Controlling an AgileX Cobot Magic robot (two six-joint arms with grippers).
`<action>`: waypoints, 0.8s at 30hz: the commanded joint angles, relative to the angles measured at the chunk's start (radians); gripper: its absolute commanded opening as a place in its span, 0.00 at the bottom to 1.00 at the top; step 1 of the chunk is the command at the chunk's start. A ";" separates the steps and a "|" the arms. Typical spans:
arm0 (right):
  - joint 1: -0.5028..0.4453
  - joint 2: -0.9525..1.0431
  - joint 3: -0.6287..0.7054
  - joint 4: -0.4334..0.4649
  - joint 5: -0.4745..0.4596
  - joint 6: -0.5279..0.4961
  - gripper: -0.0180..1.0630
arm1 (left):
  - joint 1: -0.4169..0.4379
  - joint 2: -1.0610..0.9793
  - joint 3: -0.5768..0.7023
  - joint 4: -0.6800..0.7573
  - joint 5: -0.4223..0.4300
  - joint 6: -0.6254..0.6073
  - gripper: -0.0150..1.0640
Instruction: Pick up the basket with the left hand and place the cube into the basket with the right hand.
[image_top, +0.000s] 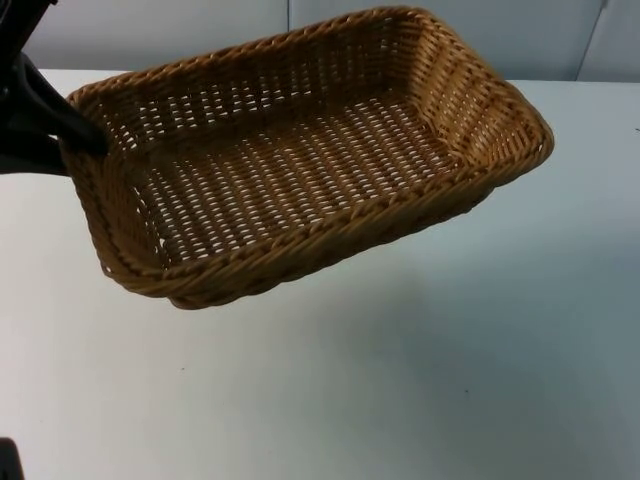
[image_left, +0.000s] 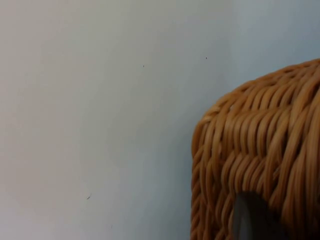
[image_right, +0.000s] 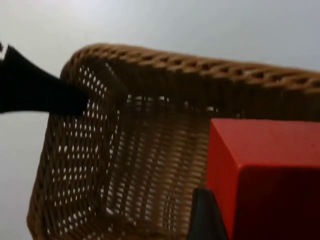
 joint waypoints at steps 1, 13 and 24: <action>-0.002 -0.049 0.075 0.007 -0.007 -0.010 0.01 | -0.001 -0.014 -0.008 -0.039 0.020 0.000 0.01; -0.002 -0.071 0.303 0.065 -0.089 -0.051 0.01 | -0.001 -0.014 -0.008 -0.039 0.020 0.000 0.01; -0.002 -0.059 0.338 0.049 -0.186 -0.069 0.12 | -0.001 -0.014 -0.008 -0.039 0.020 0.000 0.01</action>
